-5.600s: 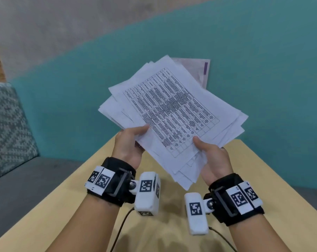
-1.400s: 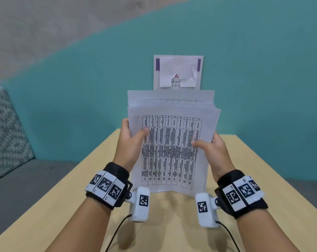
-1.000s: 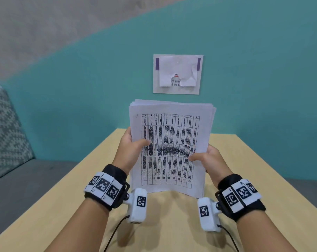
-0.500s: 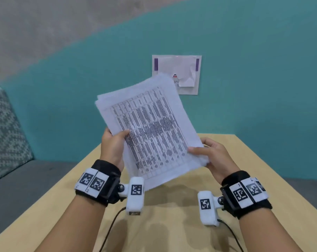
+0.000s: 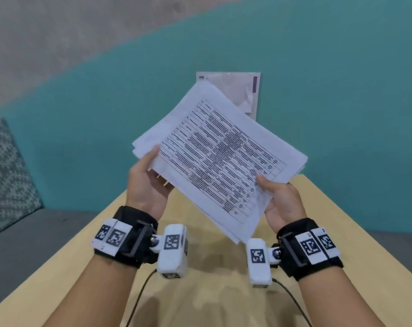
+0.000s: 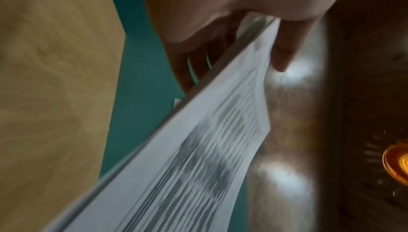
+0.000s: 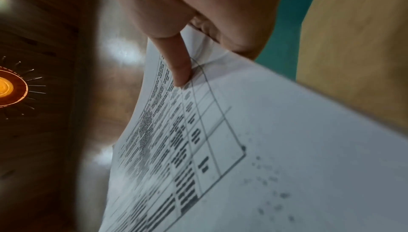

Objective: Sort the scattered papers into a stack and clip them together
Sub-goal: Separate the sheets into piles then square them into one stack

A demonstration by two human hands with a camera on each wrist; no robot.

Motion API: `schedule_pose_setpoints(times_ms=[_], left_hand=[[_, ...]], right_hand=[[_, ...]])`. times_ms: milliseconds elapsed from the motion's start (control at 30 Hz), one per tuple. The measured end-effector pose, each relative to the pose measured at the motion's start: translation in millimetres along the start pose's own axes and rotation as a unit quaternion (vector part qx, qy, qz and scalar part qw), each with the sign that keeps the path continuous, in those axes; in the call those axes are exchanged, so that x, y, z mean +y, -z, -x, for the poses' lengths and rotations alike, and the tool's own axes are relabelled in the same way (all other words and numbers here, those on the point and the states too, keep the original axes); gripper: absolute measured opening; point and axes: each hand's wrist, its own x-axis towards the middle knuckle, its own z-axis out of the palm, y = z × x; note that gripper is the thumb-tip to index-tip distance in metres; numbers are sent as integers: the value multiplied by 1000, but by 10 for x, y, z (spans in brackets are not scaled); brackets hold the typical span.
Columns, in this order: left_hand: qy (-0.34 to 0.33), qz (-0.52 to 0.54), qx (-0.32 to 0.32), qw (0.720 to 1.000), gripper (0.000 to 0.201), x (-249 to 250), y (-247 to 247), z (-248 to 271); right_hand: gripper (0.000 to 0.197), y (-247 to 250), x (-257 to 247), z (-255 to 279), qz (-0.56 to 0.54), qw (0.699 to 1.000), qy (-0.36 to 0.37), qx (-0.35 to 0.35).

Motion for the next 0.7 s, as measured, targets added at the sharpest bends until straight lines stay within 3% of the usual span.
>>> schedule_pose_setpoints(times_ms=[100,233,367,533,700], left_hand=[[37,37,-37,998,68,170,216,-113],[60,-76,-90,991,52,233,376,-181],[22,-298,-109,948,42,8,290,-134],[-68,-295,-37,952,37,-240,244,-161],[-44,-284,-30,957,34,-349,308,-177]], right_hand=[[32,194,-161,-32,44,999,7,7],[25,333,-330,-26,137,989,53,3],[24,314,-342,-8,232,969,89,1],[22,195,-253,-3,260,956,133,16],[30,243,-185,-49,267,959,93,7]])
